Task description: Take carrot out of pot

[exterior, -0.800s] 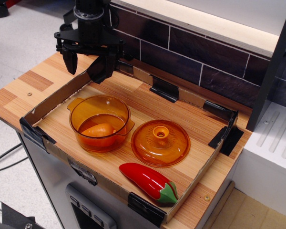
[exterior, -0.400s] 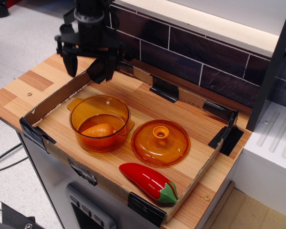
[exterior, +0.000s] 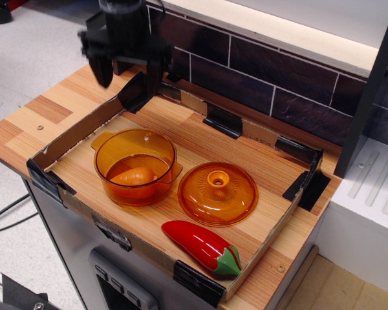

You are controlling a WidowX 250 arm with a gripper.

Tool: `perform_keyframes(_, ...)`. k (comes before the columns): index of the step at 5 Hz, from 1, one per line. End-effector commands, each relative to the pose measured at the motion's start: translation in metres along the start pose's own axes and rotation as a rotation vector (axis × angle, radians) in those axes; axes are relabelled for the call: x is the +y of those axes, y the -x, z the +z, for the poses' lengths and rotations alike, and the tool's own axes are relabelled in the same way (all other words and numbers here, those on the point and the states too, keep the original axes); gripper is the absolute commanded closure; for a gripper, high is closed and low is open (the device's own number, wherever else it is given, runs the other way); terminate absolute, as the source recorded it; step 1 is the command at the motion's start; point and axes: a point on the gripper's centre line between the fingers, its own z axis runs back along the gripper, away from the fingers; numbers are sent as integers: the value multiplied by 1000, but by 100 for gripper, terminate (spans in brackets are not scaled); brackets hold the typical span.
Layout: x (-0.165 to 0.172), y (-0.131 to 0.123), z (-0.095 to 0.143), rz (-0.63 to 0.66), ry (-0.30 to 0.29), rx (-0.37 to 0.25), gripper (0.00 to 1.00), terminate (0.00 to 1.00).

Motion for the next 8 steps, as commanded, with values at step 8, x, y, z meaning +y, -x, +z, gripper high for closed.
perform_keyframes(8,-28,81,-5,-1403,205,94,0,0)
